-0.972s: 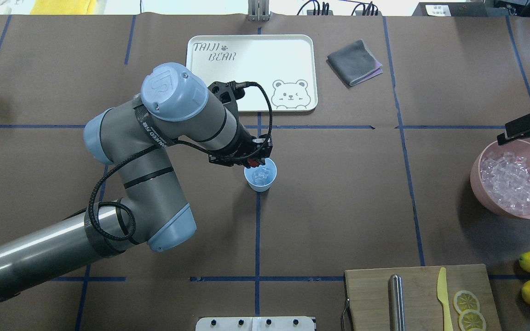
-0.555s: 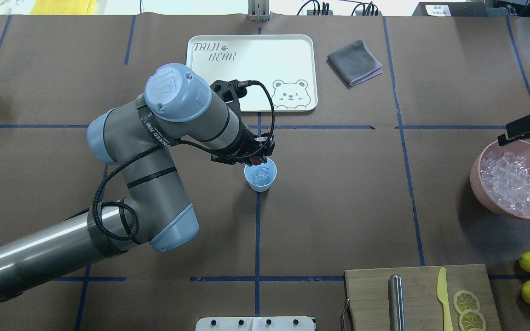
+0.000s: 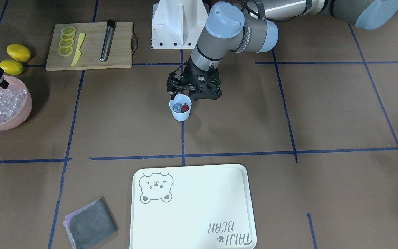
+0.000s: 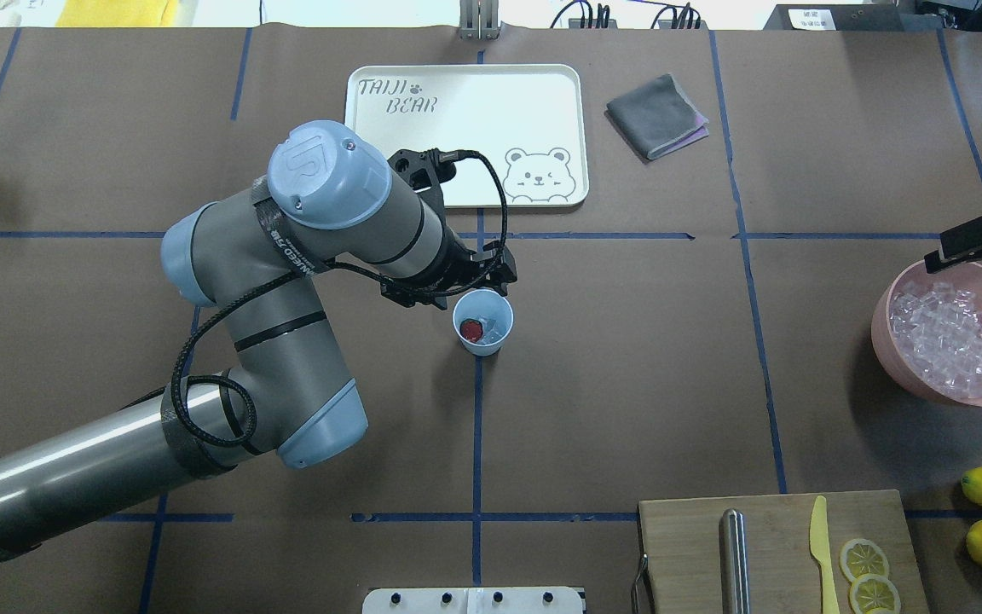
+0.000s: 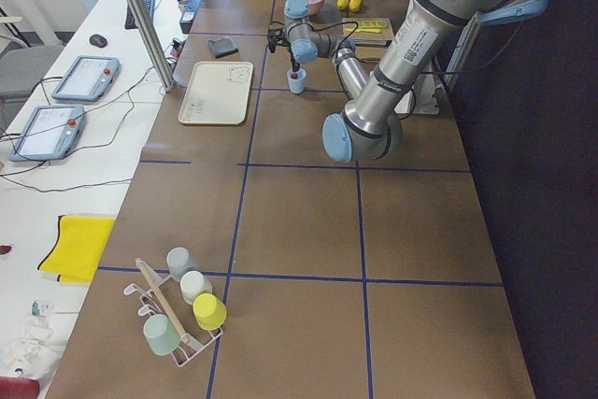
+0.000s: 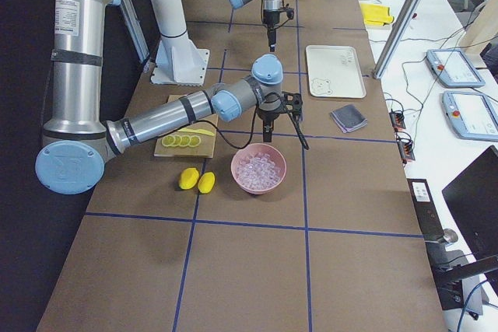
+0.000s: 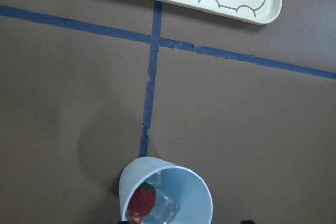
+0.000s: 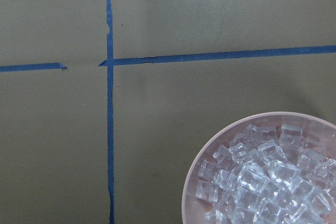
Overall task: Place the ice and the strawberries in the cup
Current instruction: 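Open the left gripper to drop the strawberry into the cup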
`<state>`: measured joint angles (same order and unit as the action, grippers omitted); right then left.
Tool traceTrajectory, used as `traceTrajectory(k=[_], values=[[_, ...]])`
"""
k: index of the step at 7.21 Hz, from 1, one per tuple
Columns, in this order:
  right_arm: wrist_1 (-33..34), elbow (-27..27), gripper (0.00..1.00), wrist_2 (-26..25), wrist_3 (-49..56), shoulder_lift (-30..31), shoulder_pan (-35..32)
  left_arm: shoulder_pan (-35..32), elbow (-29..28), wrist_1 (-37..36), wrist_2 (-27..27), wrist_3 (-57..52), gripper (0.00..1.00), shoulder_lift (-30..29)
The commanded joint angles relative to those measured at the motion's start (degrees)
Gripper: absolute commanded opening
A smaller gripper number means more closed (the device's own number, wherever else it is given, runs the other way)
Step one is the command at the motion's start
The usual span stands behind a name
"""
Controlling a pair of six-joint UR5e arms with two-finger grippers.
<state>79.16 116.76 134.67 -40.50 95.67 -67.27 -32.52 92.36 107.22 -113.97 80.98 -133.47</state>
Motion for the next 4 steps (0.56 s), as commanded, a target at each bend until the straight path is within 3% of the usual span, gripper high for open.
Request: traceTrajectory(k=[1, 3, 4], values=[[0.1, 0.2, 1.0, 0.9, 0.2, 0.2, -1.0, -0.6, 3.0, -0.5, 0.2, 0.0, 0.81, 1.8], [1.3, -0.8, 1.0, 1.2, 6.3, 0.4, -5.4, -4.7, 13.1, -3.6, -1.8, -3.0, 0.81, 12.1], [4.7, -3.0, 1.0, 1.2, 16.8, 0.7, -10.4, -7.4, 18.5, -8.2, -3.5, -13.9, 0.81, 16.5]])
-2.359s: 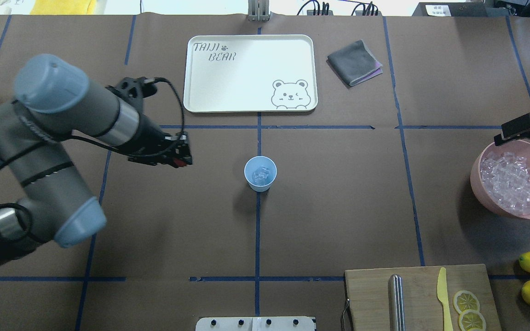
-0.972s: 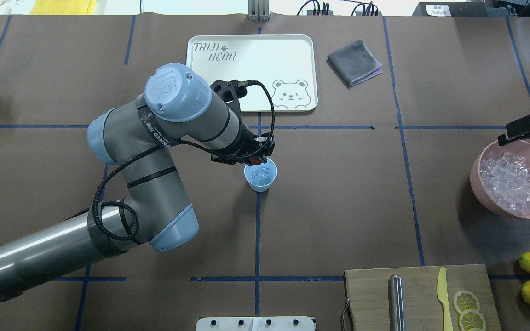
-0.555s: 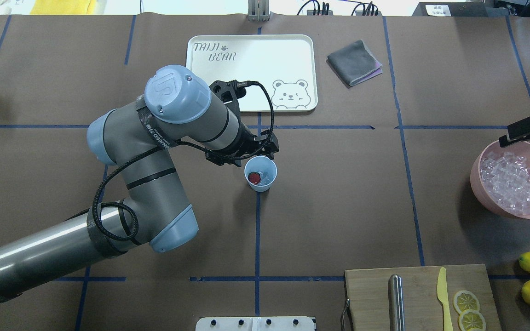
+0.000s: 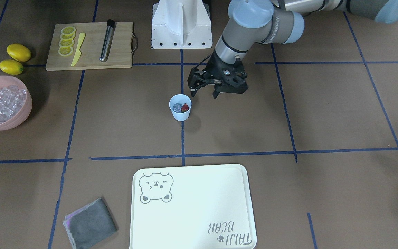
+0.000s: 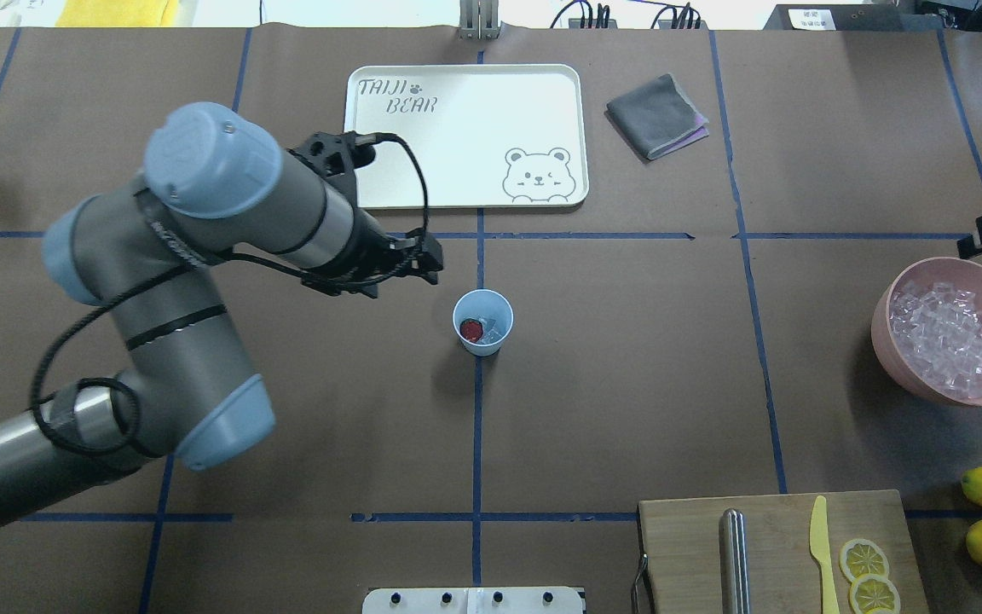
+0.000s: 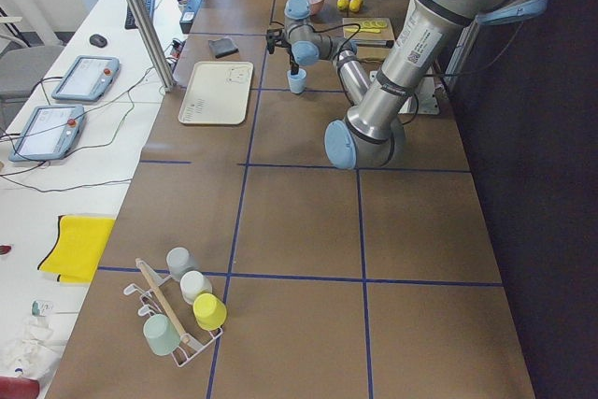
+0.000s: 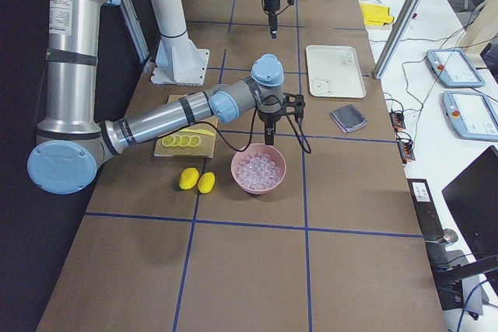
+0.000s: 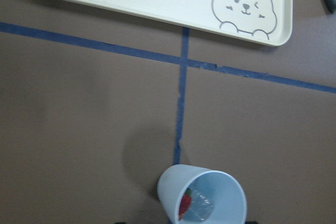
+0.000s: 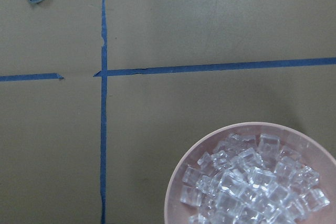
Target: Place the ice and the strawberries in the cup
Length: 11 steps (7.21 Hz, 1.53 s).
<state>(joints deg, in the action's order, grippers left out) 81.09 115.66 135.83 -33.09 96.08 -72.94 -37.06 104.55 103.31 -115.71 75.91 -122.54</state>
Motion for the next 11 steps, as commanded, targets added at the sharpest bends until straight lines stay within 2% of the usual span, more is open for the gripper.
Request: traceTrajectory(k=[1, 2, 3, 4, 5, 7, 9, 10, 11], values=[[8.9, -4.9, 1.0, -0.6, 24.3, 0.0, -11.4, -5.5, 13.1, -9.5, -2.5, -20.0, 0.81, 13.8], [13.9, -7.9, 1.0, -1.6, 36.0, -1.5, -15.6, -9.8, 17.7, -14.4, -3.4, -31.8, 0.81, 20.9], [16.1, -10.4, 1.0, -1.8, 41.8, -2.6, -18.2, -16.2, 19.8, -16.3, -5.6, -44.9, 0.81, 28.1], [16.5, -11.8, 1.0, -1.8, 43.2, -2.5, -18.6, -25.3, 19.6, -16.5, -10.2, -58.6, 0.81, 34.4], [16.5, -13.3, 1.0, -1.8, 45.5, -2.2, -19.2, -35.2, 17.1, -18.0, -15.0, -74.6, 0.81, 39.2], [16.6, -13.6, 1.0, -1.2, 47.1, -1.9, -20.9, -51.3, 8.8, -26.2, -15.7, -100.8, 0.81, 39.9], [16.4, -13.6, 1.0, -1.7, 47.1, -2.4, -21.0, -52.9, 6.8, -35.9, -18.1, -102.6, 0.81, 39.5], [16.6, -13.5, 1.0, -1.4, 47.1, -1.8, -21.5, -52.9, 6.6, -38.6, -20.1, -102.4, 0.81, 39.3], [16.5, -13.8, 1.0, -1.4, 47.1, -0.9, -21.5, -52.9, 4.0, -38.1, -21.5, -102.6, 0.83, 39.6]])
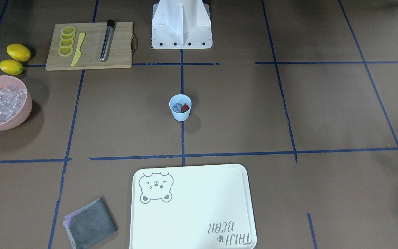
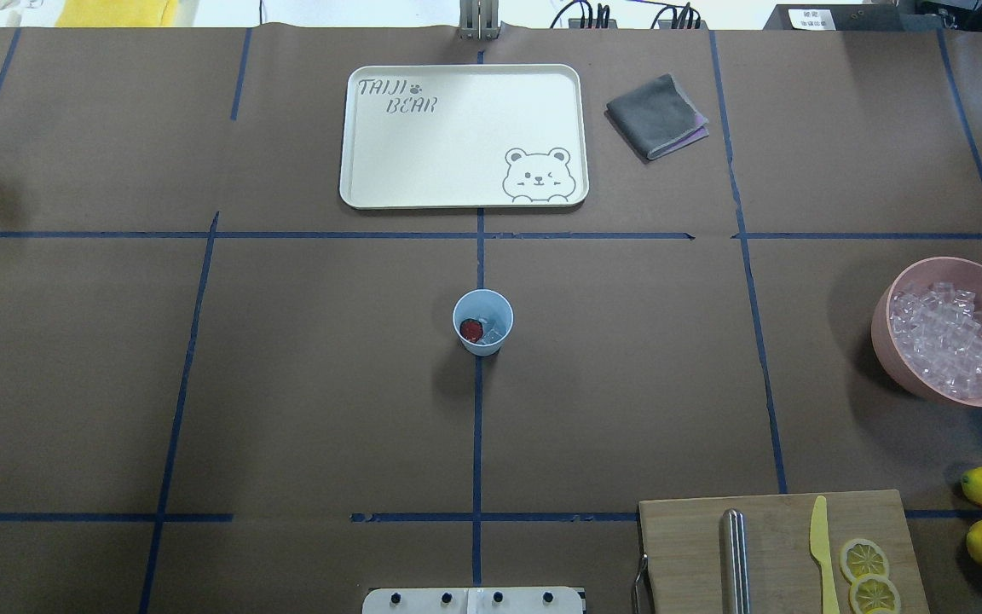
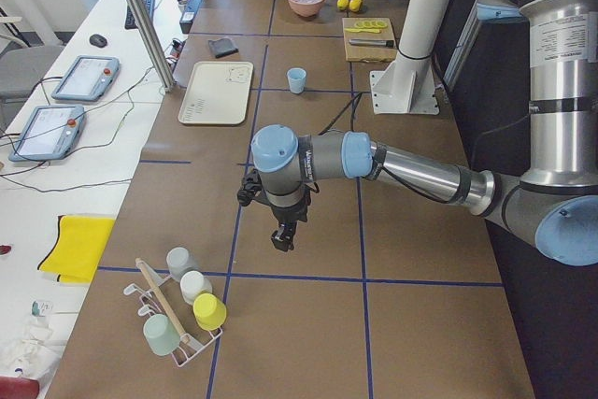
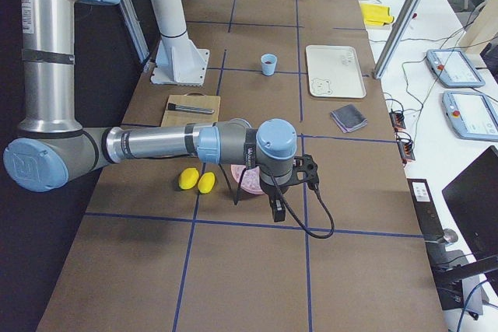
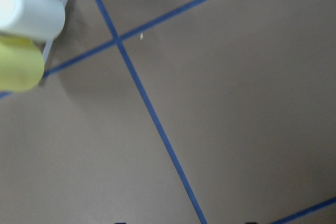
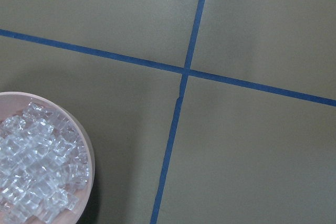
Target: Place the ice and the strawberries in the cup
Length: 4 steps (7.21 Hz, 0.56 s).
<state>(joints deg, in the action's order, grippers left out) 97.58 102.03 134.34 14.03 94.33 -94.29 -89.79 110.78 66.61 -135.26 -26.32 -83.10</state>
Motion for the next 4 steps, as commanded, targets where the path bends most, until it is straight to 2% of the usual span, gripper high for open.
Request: traceTrajectory(k=[1, 2, 4], values=[[0.0, -0.2, 1.0, 0.2, 0.0, 2.0, -0.2, -0.2, -3.7, -1.1, -3.2, -0.4, 1.0, 0.4], [-0.7, 0.4, 1.0, 0.0, 0.0, 3.6, -0.2, -0.2, -3.4, -1.2, -3.4, 0.5, 1.0, 0.5], [-0.9, 1.2, 1.0, -0.8, 0.1, 4.5, -0.2, -0.2, -1.3, -1.0, -3.0, 9.9, 1.0, 0.8]])
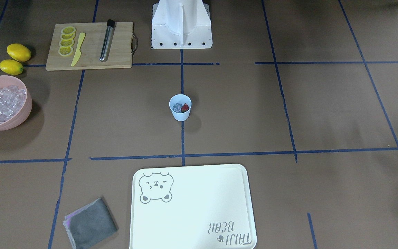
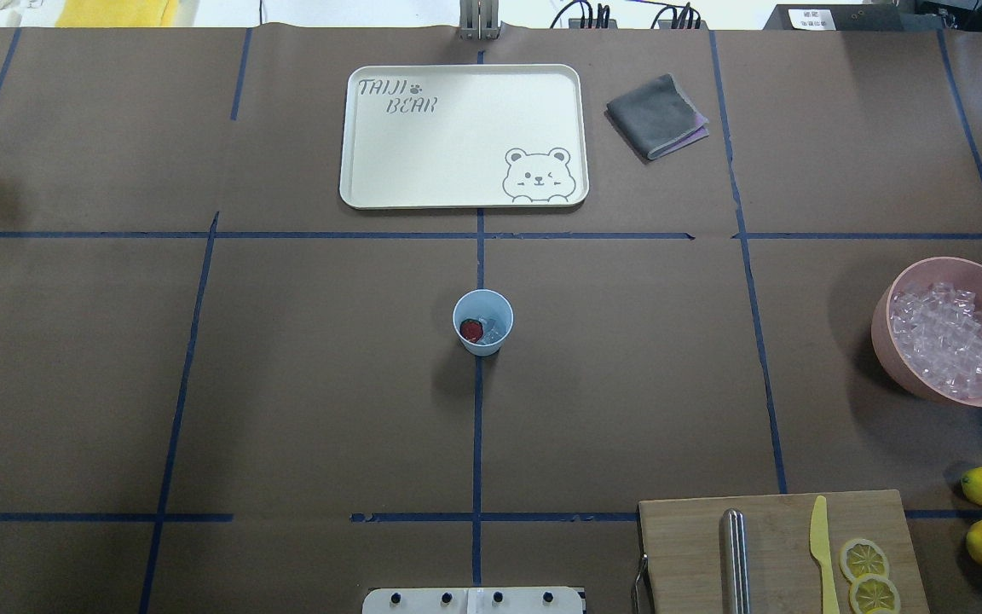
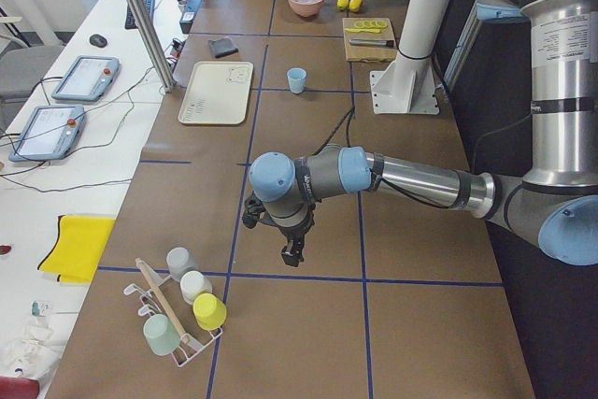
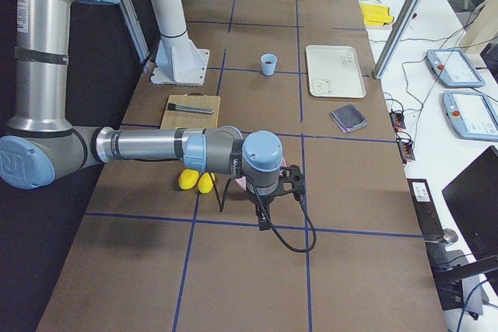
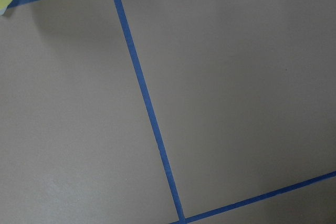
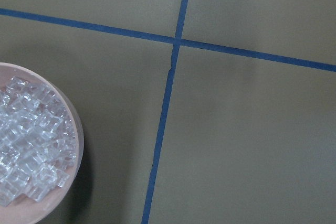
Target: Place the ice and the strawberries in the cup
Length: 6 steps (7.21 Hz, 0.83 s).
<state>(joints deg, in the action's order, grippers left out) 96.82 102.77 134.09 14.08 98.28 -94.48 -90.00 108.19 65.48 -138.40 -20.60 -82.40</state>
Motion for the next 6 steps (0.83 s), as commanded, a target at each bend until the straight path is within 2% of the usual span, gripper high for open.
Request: traceTrajectory(k=[1, 4, 6], values=[[-0.1, 0.5, 1.0, -1.3, 0.2, 0.4, 0.2, -0.2, 2.1, 0.0, 0.1, 4.3, 1.0, 0.4], [-0.1, -0.1, 1.0, -1.3, 0.0, -0.2, 0.3, -0.1, 1.2, 0.7, -0.2, 4.4, 1.0, -0.2], [-0.1, -0.3, 1.0, -1.1, -0.8, -0.2, 0.3, -0.2, 1.2, 3.8, -0.1, 4.1, 1.0, 1.0]])
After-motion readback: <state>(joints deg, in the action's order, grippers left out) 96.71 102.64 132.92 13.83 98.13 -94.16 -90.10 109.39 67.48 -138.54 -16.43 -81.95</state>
